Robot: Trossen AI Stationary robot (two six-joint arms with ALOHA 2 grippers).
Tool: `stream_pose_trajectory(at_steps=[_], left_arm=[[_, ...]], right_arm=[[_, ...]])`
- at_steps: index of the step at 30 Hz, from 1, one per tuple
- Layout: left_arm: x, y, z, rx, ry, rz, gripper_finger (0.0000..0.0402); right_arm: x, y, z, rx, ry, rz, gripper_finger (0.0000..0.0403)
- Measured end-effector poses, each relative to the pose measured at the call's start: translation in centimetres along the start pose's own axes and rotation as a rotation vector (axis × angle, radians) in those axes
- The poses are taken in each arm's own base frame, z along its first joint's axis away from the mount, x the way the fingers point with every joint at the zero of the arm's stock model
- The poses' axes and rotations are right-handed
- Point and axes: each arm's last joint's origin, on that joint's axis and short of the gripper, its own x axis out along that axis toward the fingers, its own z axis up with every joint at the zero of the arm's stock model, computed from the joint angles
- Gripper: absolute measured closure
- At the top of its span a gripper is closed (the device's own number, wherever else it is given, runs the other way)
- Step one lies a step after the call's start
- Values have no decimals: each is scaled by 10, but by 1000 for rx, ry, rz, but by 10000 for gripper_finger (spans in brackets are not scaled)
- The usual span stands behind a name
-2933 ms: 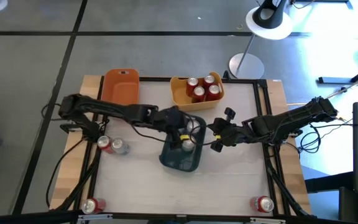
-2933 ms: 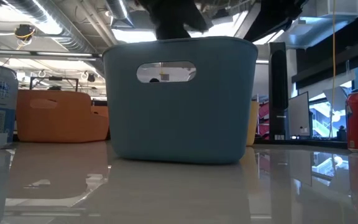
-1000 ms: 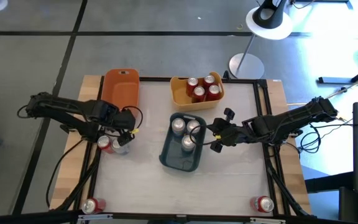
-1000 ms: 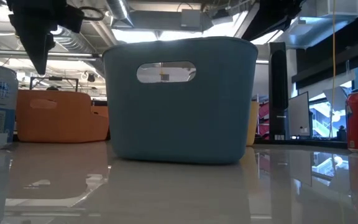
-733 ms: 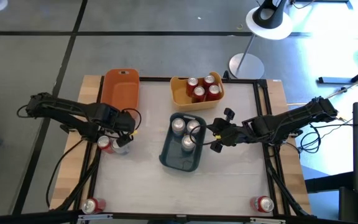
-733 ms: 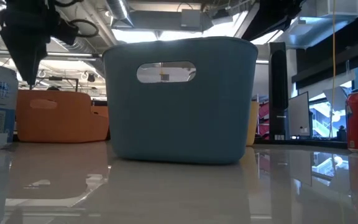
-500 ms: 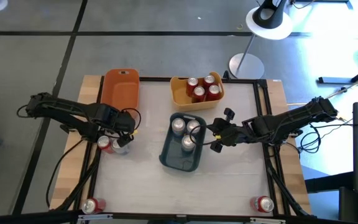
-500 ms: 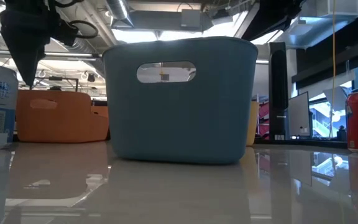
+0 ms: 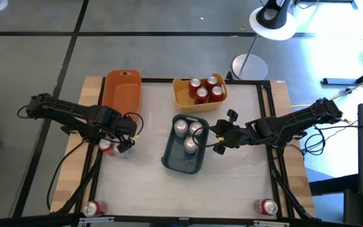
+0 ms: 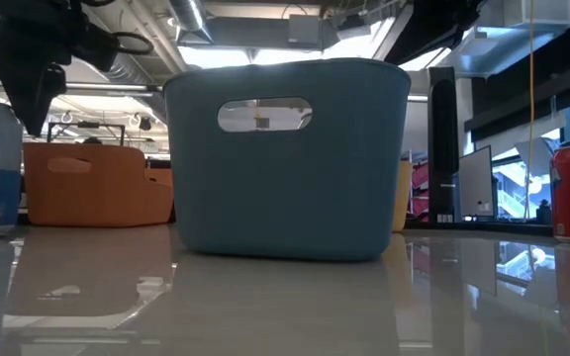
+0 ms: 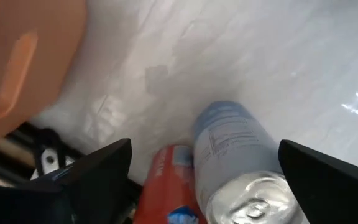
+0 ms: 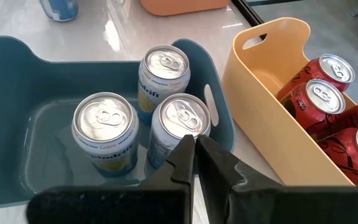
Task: Sort soda cans
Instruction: Put the white soda can into the blue bin
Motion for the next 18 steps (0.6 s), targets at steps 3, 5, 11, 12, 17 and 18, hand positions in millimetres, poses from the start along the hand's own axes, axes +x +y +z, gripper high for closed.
stream_pose_trajectory(at_steps=[3,5,11,12,17,18], left_arm=[[-1,-5,1,19,-33,-40,9],[-2,-8,0,35,-35,-70,9],[-3,-10,-13,42,27,-29,9],[-3,-10,-15,33,31,-20,9],[-3,-15,-18,34,28,-15,9],[-2,-15,-19,33,31,-9,9]], right_arm=[[0,0,0,0,-1,-2,384],[0,0,0,0,-1,-2,384],[0,0,0,1,-1,-2,384],[0,0,0,1,-1,-2,384],[0,0,0,1,-2,-4,384],[0,0,0,1,-2,-4,384]])
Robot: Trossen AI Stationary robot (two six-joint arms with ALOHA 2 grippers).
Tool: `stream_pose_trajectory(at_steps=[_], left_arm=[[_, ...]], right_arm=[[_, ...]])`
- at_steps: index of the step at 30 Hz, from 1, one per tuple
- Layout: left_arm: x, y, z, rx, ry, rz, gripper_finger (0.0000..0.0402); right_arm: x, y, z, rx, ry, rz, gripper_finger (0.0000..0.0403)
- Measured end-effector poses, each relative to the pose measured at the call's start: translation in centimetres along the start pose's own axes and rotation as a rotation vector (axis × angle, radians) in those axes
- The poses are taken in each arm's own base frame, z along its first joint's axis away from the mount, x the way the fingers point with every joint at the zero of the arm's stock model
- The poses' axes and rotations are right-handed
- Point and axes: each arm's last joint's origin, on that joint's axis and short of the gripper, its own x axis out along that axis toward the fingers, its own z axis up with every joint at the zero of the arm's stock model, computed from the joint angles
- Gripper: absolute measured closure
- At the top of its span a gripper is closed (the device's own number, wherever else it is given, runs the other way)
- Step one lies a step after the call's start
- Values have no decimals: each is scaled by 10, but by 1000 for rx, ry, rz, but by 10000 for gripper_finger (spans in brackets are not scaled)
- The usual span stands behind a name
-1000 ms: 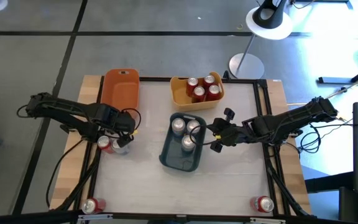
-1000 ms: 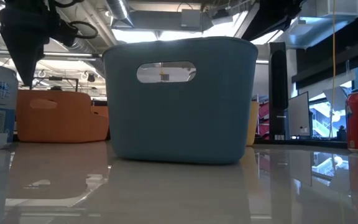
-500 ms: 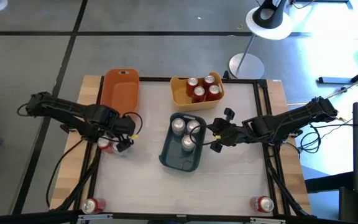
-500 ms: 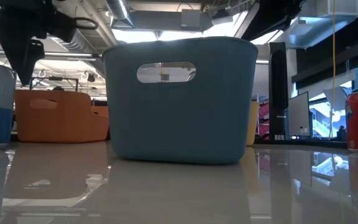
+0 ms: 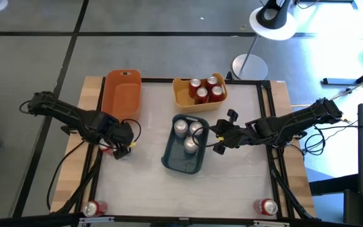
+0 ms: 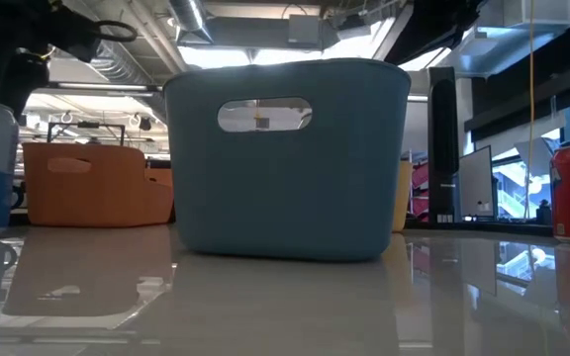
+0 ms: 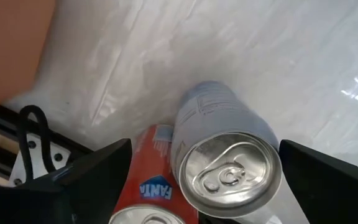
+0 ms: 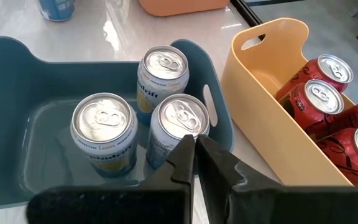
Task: Sort soda cans
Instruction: Put the white soda can into the blue bin
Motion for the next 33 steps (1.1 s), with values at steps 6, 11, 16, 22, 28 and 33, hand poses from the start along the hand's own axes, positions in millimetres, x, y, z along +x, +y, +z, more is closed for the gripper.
stream_pose_trajectory(at_steps=[6,11,16,22,28,33], left_arm=[[11,-3,-2,-8,2,-10,9],[25,-5,-6,-19,40,-35,9],[35,-6,-7,-32,39,-58,9],[40,-6,-7,-9,35,-64,24],[41,-6,-7,-16,33,-70,96],[36,-9,-4,-13,12,-96,111]], right_arm=[[0,0,0,0,0,0,384],[0,0,0,0,0,-1,384],[0,0,0,0,0,-1,384],[0,0,0,0,0,-1,384],[0,0,0,0,-1,-3,384],[0,0,0,0,-1,-3,384]])
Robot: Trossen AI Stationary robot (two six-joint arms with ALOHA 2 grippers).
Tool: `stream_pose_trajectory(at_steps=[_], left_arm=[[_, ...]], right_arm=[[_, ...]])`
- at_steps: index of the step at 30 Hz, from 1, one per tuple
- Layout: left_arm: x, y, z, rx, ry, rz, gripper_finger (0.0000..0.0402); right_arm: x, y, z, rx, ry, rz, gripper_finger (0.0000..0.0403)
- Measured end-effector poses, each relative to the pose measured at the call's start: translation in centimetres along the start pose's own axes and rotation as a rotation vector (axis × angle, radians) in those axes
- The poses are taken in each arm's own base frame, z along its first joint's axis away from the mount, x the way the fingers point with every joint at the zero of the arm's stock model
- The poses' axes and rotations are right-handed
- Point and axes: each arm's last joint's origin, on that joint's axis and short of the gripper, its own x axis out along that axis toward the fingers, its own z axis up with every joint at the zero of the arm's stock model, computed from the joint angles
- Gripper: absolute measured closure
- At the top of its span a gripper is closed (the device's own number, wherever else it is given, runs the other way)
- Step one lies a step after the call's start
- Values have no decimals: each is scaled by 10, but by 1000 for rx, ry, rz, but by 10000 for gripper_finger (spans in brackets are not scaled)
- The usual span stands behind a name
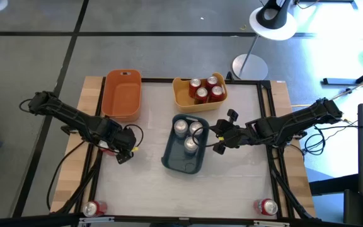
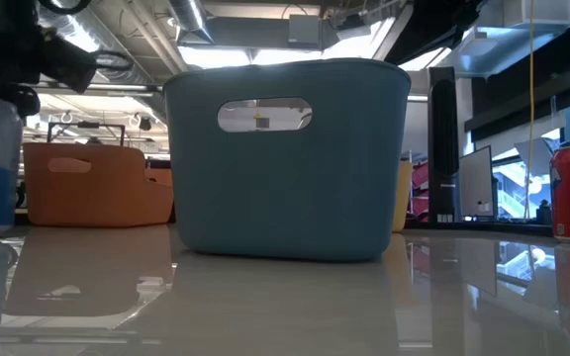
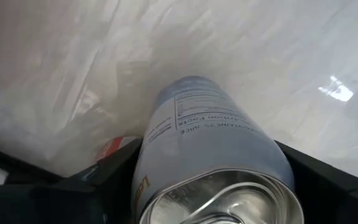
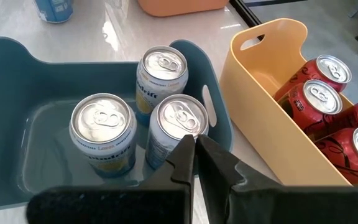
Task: Sort soda cans
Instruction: Put the white soda can into the blue bin
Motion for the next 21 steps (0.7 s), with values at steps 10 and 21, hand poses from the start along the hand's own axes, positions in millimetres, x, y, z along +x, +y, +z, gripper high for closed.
stream_pose_trajectory(at_steps=[10,21], left_arm=[[-34,-13,11,34,-101,-76,111],[-86,-20,31,94,-303,-159,111]], right_arm=[[0,0,0,-64,-1,-2,384],[0,1,0,-69,12,39,384]])
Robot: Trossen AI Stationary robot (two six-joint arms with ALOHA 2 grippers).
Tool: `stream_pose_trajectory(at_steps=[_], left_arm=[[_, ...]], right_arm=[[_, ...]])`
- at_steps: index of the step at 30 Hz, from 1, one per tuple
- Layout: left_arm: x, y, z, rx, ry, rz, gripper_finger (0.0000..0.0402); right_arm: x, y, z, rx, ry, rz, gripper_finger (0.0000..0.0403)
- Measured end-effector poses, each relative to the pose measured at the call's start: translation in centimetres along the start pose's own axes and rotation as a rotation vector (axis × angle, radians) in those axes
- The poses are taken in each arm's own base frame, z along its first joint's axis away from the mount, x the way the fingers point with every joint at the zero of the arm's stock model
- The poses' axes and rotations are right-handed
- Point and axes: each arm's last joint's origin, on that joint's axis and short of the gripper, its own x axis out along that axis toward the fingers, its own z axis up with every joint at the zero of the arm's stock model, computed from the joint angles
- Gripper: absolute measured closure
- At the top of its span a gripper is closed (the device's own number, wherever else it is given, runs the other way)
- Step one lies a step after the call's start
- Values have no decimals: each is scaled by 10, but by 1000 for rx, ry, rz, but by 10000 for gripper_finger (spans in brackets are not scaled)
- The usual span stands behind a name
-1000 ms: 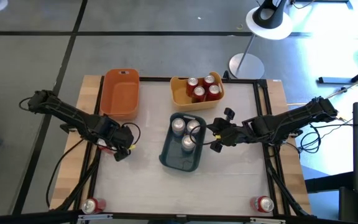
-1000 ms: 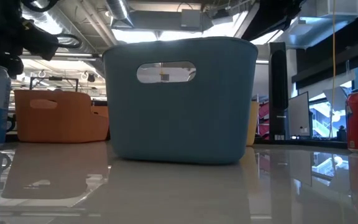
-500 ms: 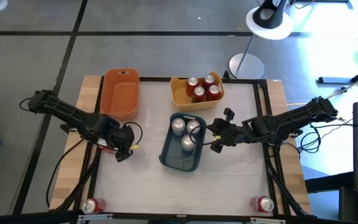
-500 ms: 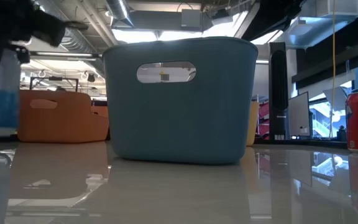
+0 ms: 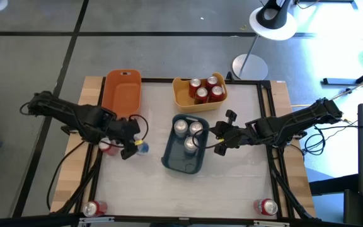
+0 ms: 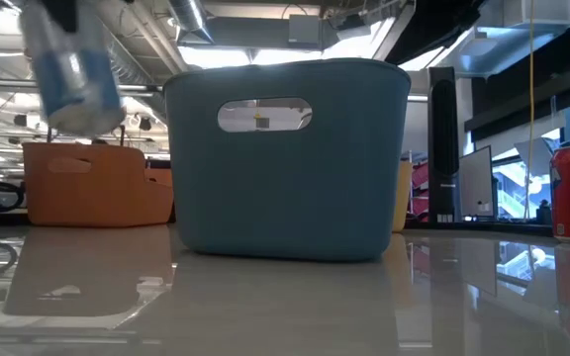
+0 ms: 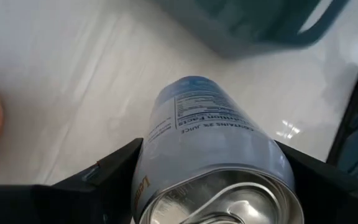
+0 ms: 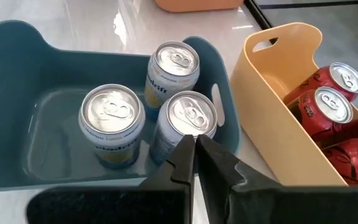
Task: Sort soda cans
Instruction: Put the white soda can into the blue bin
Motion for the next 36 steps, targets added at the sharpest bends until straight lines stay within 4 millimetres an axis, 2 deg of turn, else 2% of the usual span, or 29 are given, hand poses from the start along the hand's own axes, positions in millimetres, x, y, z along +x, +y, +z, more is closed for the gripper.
stream_pose_trajectory(at_steps=[6,13,18,23,29,36], left_arm=[[-16,-8,21,41,-154,-103,111],[-13,-17,43,89,-186,-106,111],[2,-30,61,141,-155,-79,111],[11,-42,81,220,-152,-84,111],[40,-38,102,236,-97,-28,111],[76,-32,121,298,-52,-52,111]], right_arm=[[0,2,5,20,-43,18,384],[0,6,13,8,-112,83,384],[3,10,11,-2,-89,100,384],[-3,20,-1,-25,-15,130,384],[-9,29,-14,-8,60,136,384],[4,33,-25,-19,150,37,384]])
